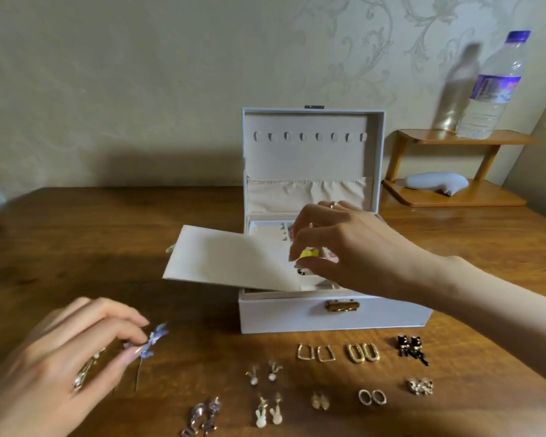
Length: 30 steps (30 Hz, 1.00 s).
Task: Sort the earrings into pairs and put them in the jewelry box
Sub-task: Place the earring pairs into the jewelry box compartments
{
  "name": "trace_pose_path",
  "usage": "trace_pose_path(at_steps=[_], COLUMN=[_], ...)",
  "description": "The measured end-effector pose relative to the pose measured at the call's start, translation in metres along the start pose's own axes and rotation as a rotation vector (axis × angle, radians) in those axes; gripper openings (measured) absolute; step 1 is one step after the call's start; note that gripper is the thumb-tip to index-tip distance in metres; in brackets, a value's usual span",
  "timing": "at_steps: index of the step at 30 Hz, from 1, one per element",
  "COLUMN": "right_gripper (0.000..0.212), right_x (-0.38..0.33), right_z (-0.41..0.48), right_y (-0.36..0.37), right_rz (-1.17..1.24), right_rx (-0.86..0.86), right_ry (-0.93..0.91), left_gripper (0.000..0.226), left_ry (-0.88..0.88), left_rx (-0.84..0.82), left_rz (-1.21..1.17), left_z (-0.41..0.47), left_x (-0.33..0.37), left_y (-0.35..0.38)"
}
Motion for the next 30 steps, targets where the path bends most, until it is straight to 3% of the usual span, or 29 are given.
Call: trace_pose_path(at_steps=[6, 10, 13, 18, 21, 25, 30], right_gripper=[0.022, 0.034, 0.032, 0.054, 0.045, 0.023, 0.018], right_x=[-0.068, -0.106, -0.124, -0.138, -0.141, -0.142, -0.138], right_z=[0.0, 0.002, 0.007, 0.023, 0.032, 0.033, 0.032], right_y=[0.008, 0.039, 0.068, 0.099, 0.105, 0.106, 0.107], right_rz=[0.028, 0.048, 0.098, 0.06, -0.023, -0.079, -0.073], right_rx=[0.022, -0.075, -0.163, -0.235, -0.196, -0.182, -0.095], right_ry=[-0.169, -0.299, -0.312, -0.267, -0.266, -0.317, -0.301], left_gripper=[0.01, 0.031, 0.034, 0.03, 0.023, 0.029, 0.033], left_ry=[-0.059, -0.179, -0.219, -0.24, -0.155, -0.136, -0.087], left_rx=[-0.055, -0.144, -0.187, -0.221, -0.233, -0.246, -0.246], left_rz=[0.088, 0.199, 0.271, 0.232, 0.253, 0.284, 0.299], left_z=[0.018, 0.013, 0.009, 0.01, 0.013, 0.011, 0.01], left_x=[0.015, 0.0, -0.011, -0.027, -0.03, -0.034, -0.029], left_y=[-0.009, -0.003, -0.001, 0.002, 0.003, 0.002, 0.0])
Point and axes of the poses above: each hand's wrist, its own z-axis towards the middle knuckle, its own y-axis out of the palm, x = y × z, the point moved 2 cm from there along z, towards the middle knuckle, and after that the axes turned 15 degrees about y, right-handed, at the moved point
